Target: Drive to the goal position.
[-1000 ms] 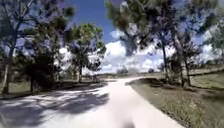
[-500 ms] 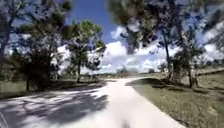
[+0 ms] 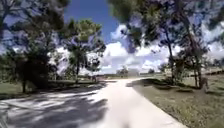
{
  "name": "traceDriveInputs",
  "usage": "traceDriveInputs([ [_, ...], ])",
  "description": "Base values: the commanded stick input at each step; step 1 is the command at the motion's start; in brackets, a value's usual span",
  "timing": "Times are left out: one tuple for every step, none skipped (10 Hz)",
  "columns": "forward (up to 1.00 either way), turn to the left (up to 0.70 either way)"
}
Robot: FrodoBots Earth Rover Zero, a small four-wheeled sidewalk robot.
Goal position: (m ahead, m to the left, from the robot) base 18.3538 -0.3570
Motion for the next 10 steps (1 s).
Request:
traceDriveInputs([
  [0.70, 0.00],
  [0.70, 0.00],
  [0.70, -0.01],
  [0.70, -0.08],
  [0.70, -0.14],
  [0.70, -0.14],
  [0.70, -0.07],
  [0.70, 0.00],
  [0.70, 0.00],
  [0.70, 0.00],
])
